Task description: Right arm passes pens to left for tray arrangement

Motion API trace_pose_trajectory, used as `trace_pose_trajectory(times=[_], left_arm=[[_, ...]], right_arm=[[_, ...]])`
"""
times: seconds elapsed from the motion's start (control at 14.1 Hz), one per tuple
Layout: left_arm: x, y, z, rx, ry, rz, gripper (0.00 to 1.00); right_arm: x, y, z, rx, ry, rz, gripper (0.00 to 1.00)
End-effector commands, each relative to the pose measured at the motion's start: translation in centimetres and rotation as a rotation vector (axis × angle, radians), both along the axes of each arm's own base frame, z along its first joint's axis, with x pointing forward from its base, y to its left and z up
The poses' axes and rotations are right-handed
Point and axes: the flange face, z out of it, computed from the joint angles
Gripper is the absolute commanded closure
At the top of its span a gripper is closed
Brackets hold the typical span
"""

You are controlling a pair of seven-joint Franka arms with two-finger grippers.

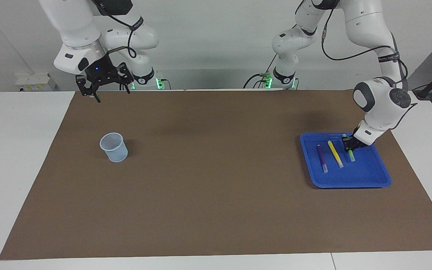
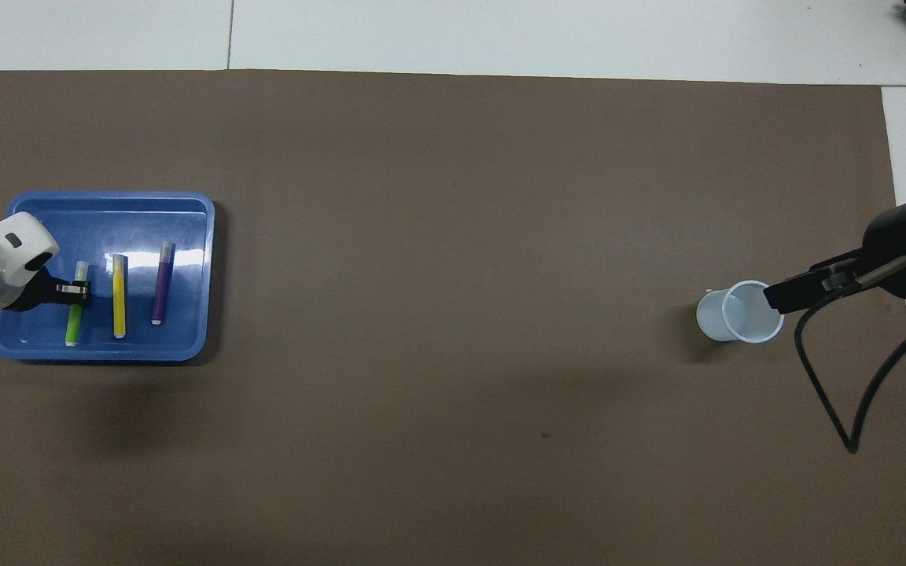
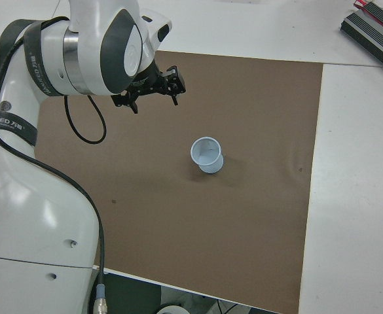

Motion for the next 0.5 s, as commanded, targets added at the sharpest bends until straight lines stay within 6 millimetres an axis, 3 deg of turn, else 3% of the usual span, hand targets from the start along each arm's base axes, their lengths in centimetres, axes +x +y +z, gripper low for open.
trace_pose_trajectory(times=[0.0, 0.21, 0.28, 0.35, 0.43], left_arm=[[0.3, 0.6, -0.7, 0.028, -0.01, -0.035, 1.0], [0.5, 0.4, -0.6, 0.029, -0.024, -0.038, 0.97], [0.6, 0.5, -0.5, 0.03, -0.029, -0.037, 0.36], [0.7, 0.5, -0.4, 0.03, -0.031, -0.03, 0.0], [0.7, 0.5, -0.4, 0.03, -0.029, -0.03, 0.0]], right_arm=[[0.1, -0.5, -0.5, -0.011, -0.009, -0.007, 0.0], [1.8, -1.0, -1.6, -0.029, -0.116, -0.002, 0.0], [1.9, -1.8, -1.7, -0.03, -0.125, -0.012, 0.0], [1.5, -2.1, -1.8, -0.03, -0.101, -0.017, 0.0], [1.1, -2.1, -2.1, -0.03, -0.067, -0.026, 0.0]])
